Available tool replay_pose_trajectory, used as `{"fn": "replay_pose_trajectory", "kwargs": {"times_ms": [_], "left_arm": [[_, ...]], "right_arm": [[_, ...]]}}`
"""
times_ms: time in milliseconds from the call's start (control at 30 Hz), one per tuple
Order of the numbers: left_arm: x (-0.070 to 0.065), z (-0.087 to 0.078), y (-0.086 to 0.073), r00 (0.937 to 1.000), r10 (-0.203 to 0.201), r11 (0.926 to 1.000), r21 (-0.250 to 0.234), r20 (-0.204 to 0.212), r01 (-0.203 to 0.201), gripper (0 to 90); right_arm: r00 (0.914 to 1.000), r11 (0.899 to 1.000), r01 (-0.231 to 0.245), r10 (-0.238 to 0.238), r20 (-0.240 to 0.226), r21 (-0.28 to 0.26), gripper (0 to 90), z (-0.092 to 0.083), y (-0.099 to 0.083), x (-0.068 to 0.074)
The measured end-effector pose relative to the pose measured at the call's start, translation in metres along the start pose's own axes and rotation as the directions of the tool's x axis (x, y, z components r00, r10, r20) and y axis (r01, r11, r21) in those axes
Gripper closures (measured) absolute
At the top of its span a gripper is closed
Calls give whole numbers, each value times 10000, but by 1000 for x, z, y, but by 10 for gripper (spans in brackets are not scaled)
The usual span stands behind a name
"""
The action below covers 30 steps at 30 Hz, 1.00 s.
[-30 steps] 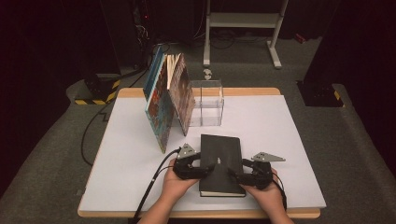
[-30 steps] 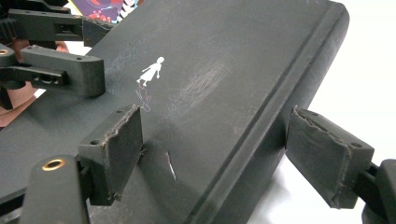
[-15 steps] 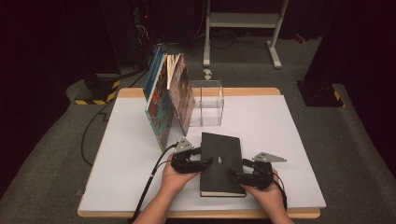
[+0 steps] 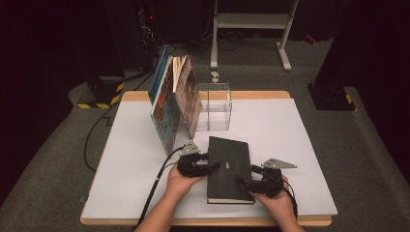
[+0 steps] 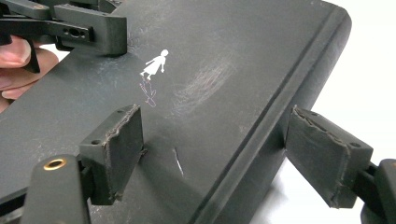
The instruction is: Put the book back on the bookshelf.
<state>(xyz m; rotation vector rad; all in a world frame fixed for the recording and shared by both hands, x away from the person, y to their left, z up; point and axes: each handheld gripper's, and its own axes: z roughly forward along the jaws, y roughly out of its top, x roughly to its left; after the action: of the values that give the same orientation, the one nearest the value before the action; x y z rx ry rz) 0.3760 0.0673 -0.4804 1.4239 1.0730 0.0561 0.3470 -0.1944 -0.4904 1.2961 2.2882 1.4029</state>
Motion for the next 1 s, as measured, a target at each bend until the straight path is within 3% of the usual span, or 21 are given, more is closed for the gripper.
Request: {"fn": "replay_pose_trajectory", "kwargs": {"times_ms": [300, 667, 1000], "left_arm": [[-3, -2, -4, 9974, 701, 9969, -374, 161, -694, 481], [-8, -8, -6, 9867, 1571, 9851, -772, 417, -1536, 488], [-12, -11, -7, 9786, 1988, 9761, -1001, 539, -1928, 505]], "right_arm": [[9996, 9997, -236, 236, -145, 0, 193, 1, -1, -3], [9980, 9981, -620, 620, -80, -34, 197, 0, 1, -12], [9965, 9969, -779, 783, -296, 122, 174, 3, 6, -15]]}}
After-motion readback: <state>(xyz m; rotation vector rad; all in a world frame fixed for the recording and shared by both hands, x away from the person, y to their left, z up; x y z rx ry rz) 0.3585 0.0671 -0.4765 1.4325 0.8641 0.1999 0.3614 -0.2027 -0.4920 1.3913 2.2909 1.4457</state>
